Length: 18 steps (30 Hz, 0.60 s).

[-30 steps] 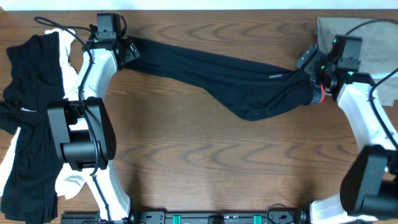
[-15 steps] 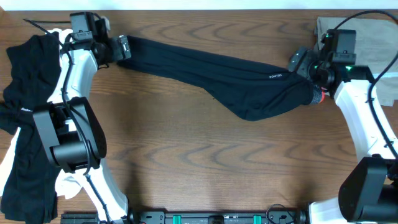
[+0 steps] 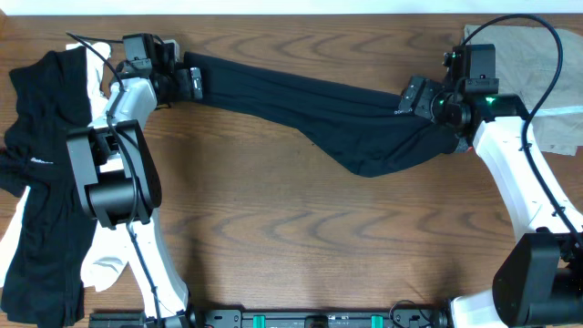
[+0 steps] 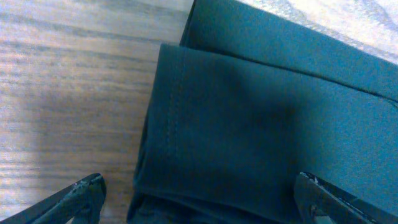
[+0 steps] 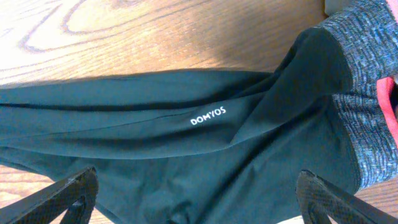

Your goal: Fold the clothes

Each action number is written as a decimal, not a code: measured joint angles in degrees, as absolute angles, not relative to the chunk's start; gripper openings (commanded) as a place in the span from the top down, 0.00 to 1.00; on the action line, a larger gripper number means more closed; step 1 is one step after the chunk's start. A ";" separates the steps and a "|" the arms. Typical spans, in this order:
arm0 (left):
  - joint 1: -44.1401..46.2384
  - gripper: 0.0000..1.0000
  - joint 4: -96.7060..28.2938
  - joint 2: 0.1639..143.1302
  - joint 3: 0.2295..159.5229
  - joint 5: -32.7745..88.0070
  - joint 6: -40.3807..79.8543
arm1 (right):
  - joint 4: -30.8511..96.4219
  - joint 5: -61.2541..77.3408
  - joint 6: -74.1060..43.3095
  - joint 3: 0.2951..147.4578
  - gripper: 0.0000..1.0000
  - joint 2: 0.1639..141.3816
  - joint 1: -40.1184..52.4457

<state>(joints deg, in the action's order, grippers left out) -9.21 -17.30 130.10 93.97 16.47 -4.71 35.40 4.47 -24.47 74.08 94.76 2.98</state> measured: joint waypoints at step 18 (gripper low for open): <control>-0.86 0.94 -20.08 130.96 95.13 2.00 -6.94 | 35.38 5.85 -24.49 74.08 0.01 94.76 2.98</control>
<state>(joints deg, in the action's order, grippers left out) -0.86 -20.08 130.96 95.13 2.00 -6.94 35.38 5.85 -24.49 74.08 94.76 2.98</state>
